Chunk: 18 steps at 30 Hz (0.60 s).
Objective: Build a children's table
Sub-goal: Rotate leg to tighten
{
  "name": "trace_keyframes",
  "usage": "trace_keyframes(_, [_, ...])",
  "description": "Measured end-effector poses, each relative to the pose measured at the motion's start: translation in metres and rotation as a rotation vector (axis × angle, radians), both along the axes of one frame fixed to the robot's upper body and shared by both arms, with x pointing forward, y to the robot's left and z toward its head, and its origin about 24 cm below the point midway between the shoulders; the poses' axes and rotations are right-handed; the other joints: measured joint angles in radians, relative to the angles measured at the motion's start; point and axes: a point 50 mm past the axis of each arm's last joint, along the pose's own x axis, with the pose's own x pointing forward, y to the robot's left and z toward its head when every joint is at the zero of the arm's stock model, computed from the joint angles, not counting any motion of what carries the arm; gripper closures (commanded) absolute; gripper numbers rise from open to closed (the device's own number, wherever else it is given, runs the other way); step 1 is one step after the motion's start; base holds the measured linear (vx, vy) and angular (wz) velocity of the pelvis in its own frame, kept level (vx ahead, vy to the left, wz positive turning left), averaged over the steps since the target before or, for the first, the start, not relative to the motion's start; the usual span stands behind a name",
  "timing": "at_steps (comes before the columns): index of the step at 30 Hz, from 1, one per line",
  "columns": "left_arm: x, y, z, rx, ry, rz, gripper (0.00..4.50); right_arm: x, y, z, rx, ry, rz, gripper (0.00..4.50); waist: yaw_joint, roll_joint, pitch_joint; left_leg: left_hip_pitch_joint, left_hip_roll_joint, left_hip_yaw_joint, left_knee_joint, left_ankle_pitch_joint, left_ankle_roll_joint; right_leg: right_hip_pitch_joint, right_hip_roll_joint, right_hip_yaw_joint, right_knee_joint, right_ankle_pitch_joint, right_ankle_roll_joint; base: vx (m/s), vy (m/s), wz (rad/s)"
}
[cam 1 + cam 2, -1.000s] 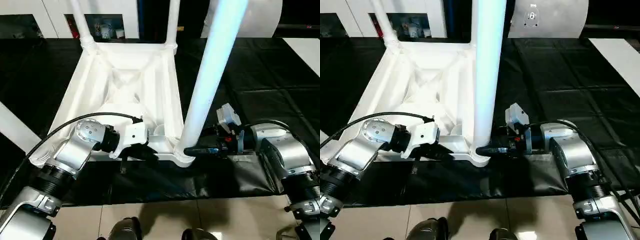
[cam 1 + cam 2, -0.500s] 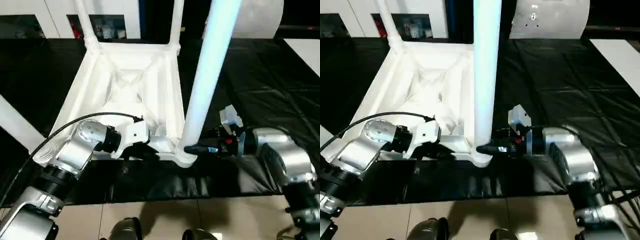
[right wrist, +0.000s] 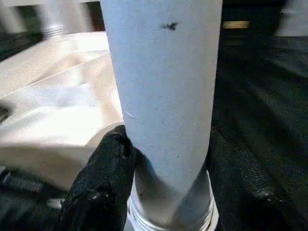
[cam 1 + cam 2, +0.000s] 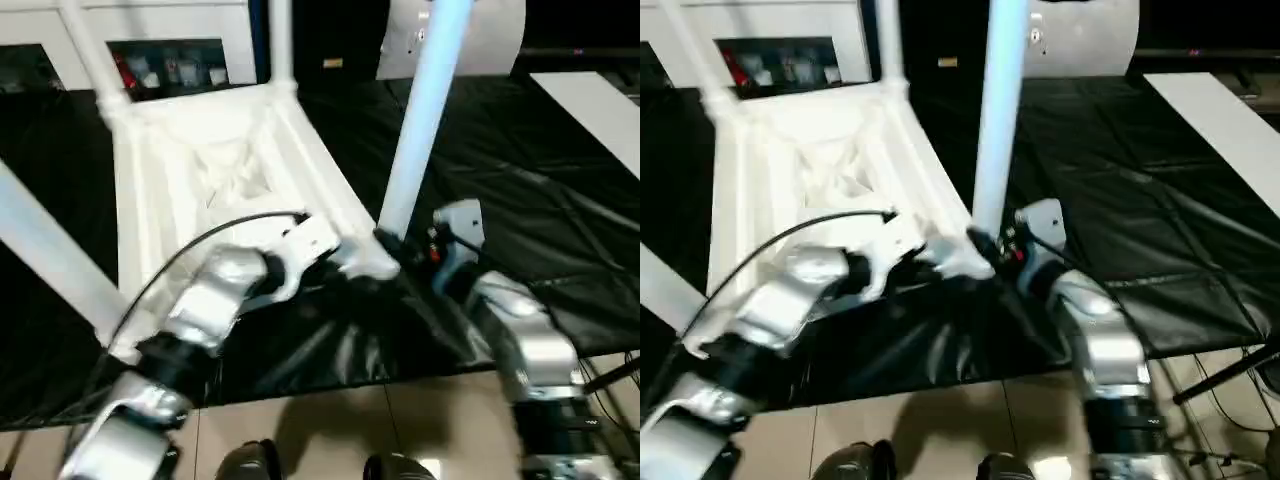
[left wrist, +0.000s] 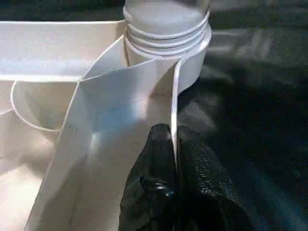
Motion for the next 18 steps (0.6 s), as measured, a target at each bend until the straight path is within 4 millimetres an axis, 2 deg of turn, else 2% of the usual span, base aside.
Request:
trace_keyframes(1, [0.001,-0.002,0.000,0.003,-0.008,0.022,4.50,0.005,0.007,0.002,0.008,0.003,-0.049,2.57,-0.005,0.000,0.000,0.000,0.000,0.000,0.000,0.000,0.000,0.000,0.000,0.000,0.000,0.001,-0.001,0.000,0.000,0.00])
trace_keyframes(2, [0.002,-0.003,0.000,0.006,-0.017,0.042,4.50,0.009,0.013,0.003,0.016,0.007,-0.080,2.22,-0.008,0.000,0.000,0.000,0.000,0.000,-0.002,0.000,0.000,-0.002,0.000,0.000,0.000,0.001,-0.002,0.000,0.000,0.00])
trace_keyframes(3, [0.003,-0.004,0.001,0.008,-0.024,0.051,4.50,0.010,0.015,0.003,0.023,0.005,-0.097,2.22,-0.008,0.000,0.000,-0.001,0.000,0.000,-0.003,0.000,0.000,-0.002,0.000,-0.001,0.000,0.001,-0.002,0.000,0.000,0.00])
trace_keyframes(4, [0.003,-0.004,0.002,0.012,-0.029,0.051,4.50,0.011,0.016,0.004,0.030,0.001,-0.103,1.87,-0.008,0.000,0.000,0.000,0.000,0.000,-0.004,0.000,0.000,-0.003,0.000,-0.001,0.000,0.005,-0.003,0.000,0.000,0.00])
trace_keyframes(8, [0.003,0.000,0.005,0.022,-0.042,0.024,4.50,0.009,0.017,0.005,0.052,-0.027,-0.070,1.52,-0.006,0.000,0.000,-0.001,0.000,0.000,-0.008,0.000,0.000,-0.005,0.000,-0.001,0.000,0.017,0.004,0.000,0.000,0.00])
trace_keyframes(14, [-0.002,0.016,0.009,0.026,-0.069,-0.077,4.50,-0.001,-0.003,0.006,-0.020,-0.085,0.171,1.04,-0.002,0.000,0.000,-0.008,0.002,0.000,-0.011,0.003,0.005,-0.015,0.002,-0.003,0.003,0.013,0.008,0.000,0.000,0.00])
trace_keyframes(18, [-0.008,0.030,0.008,0.041,-0.076,-0.156,4.50,-0.007,-0.013,0.005,-0.076,-0.077,0.331,0.73,-0.002,0.000,0.000,-0.009,0.003,0.000,-0.010,0.003,0.005,-0.015,0.002,-0.004,0.003,0.012,0.007,0.000,0.000,0.00])
